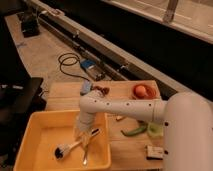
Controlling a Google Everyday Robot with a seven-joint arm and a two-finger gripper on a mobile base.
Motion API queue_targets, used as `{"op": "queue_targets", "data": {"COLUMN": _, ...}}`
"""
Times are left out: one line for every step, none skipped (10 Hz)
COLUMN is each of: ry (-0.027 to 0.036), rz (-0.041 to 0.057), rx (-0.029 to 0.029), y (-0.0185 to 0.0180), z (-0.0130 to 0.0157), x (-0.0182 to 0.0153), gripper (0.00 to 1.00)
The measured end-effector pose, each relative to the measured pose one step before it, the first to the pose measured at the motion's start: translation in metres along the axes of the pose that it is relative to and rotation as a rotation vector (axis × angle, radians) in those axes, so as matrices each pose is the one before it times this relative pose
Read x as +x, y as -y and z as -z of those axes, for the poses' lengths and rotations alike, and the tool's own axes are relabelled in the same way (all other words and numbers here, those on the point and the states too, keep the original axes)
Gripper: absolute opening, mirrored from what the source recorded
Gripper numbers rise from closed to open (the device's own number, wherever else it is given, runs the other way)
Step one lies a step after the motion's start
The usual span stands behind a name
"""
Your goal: Wipe tray with brush
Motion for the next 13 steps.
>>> {"op": "queue_targets", "data": {"ry": -0.00485, "rz": 0.00204, "rx": 0.00131, "y": 0.00028, "z": 0.00001, "x": 0.00161, "gripper": 0.17}}
{"op": "queue_targets", "data": {"ry": 0.00195, "rz": 0.00174, "rx": -0.00167, "y": -0.00058, "z": -0.00074, "x": -0.00149, "gripper": 0.05}}
{"op": "queue_targets", "data": {"ry": -0.00068, "rz": 0.00570, "rx": 0.00104, "y": 0.00047, "z": -0.00127, "x": -0.00197, "gripper": 0.01}}
{"op": "queue_targets", "data": {"ry": -0.00481, "rz": 0.00511, "rx": 0.00222, "y": 0.00056, "z": 0.00029, "x": -0.00162, "gripper": 0.00}}
{"op": "queue_targets", "data": {"ry": -0.01037, "rz": 0.00573, "rx": 0.00255, "y": -0.00012, "z": 0.00203, "x": -0.00286, "gripper": 0.00}}
{"op": "queue_targets", "data": {"ry": -0.01234, "rz": 0.00861, "rx": 0.00337, "y": -0.00002, "z": 0.00342, "x": -0.00439, "gripper": 0.00}}
{"op": "queue_targets", "data": {"ry": -0.01499, "rz": 0.00918, "rx": 0.00641, "y": -0.00022, "z": 0.00671, "x": -0.00565, "gripper": 0.00}}
{"op": "queue_targets", "data": {"ry": -0.01789, "rz": 0.00745, "rx": 0.00699, "y": -0.00175, "z": 0.00760, "x": -0.00525, "gripper": 0.00}}
{"op": "queue_targets", "data": {"ry": -0.01669, "rz": 0.01453, "rx": 0.00595, "y": -0.00069, "z": 0.00679, "x": -0.00769, "gripper": 0.00}}
{"op": "queue_targets", "data": {"ry": -0.01242, "rz": 0.01112, "rx": 0.00177, "y": -0.00066, "z": 0.00495, "x": -0.00625, "gripper": 0.00}}
{"op": "queue_targets", "data": {"ry": -0.01129, "rz": 0.00313, "rx": -0.00429, "y": -0.00353, "z": 0.00497, "x": -0.00476, "gripper": 0.00}}
{"op": "queue_targets", "data": {"ry": -0.01232, "rz": -0.00987, "rx": -0.01474, "y": -0.01159, "z": 0.00148, "x": -0.00034, "gripper": 0.00}}
{"op": "queue_targets", "data": {"ry": -0.01025, "rz": -0.01875, "rx": -0.00598, "y": -0.00970, "z": 0.00082, "x": 0.00406, "gripper": 0.00}}
